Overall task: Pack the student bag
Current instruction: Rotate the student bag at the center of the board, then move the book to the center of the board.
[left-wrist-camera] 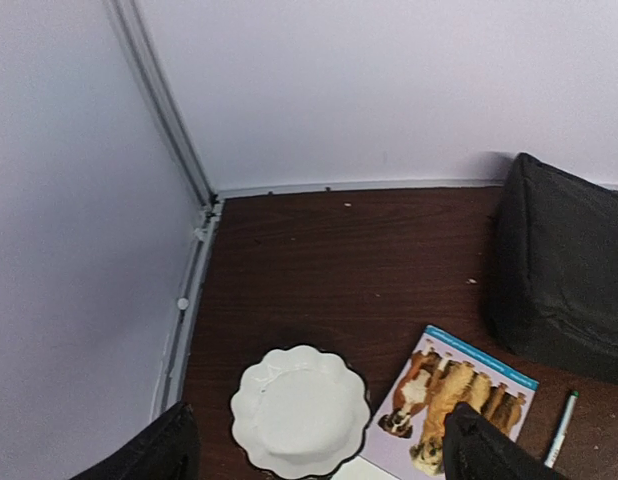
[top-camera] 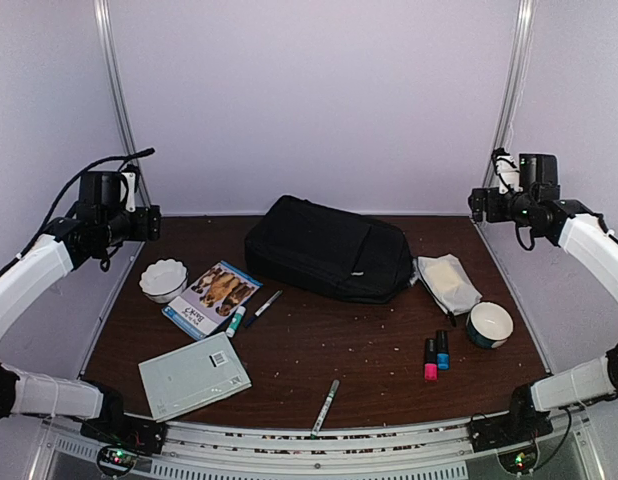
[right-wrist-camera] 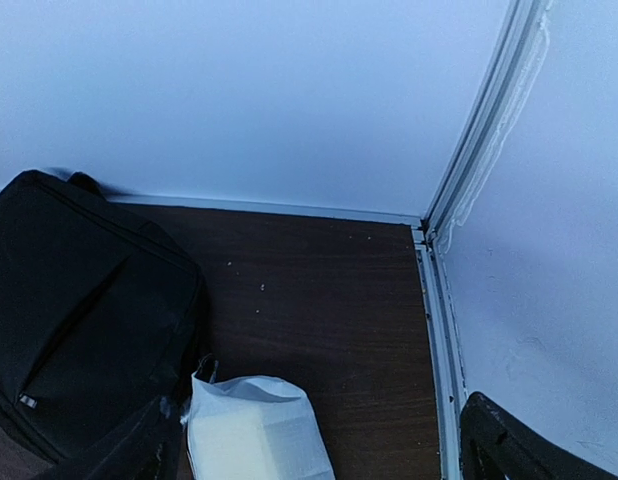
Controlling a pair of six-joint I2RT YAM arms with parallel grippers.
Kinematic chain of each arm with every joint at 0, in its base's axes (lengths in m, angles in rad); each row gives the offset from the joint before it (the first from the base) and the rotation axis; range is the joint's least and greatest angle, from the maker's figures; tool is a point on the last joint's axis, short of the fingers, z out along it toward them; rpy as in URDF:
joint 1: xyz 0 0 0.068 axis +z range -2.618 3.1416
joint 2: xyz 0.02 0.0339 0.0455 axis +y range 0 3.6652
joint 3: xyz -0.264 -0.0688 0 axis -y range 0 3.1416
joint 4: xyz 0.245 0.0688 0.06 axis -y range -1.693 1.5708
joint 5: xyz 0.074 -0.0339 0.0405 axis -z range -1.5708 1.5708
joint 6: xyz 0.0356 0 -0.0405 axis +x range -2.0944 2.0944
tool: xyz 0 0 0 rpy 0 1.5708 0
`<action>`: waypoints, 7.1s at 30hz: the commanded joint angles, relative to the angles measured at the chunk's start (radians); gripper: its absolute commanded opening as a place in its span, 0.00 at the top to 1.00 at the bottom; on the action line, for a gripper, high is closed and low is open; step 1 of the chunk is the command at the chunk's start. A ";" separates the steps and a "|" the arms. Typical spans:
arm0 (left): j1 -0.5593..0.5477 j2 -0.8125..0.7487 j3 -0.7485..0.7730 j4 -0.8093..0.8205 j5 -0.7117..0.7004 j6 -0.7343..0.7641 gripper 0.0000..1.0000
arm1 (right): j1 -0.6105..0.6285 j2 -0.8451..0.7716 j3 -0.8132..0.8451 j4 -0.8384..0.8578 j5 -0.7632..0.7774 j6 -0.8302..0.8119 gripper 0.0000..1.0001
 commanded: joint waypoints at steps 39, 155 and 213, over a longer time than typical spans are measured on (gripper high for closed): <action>-0.462 0.632 0.308 -0.008 0.443 -0.197 0.29 | 0.525 0.546 0.133 -0.264 0.039 -0.980 0.44; -0.236 -0.028 -0.502 -0.442 0.547 -0.756 0.03 | 0.927 0.925 0.515 -0.229 -0.635 -0.163 0.50; -0.288 0.649 0.039 -0.283 0.693 -0.048 0.19 | 0.918 0.844 0.381 -0.346 -0.179 -0.397 0.46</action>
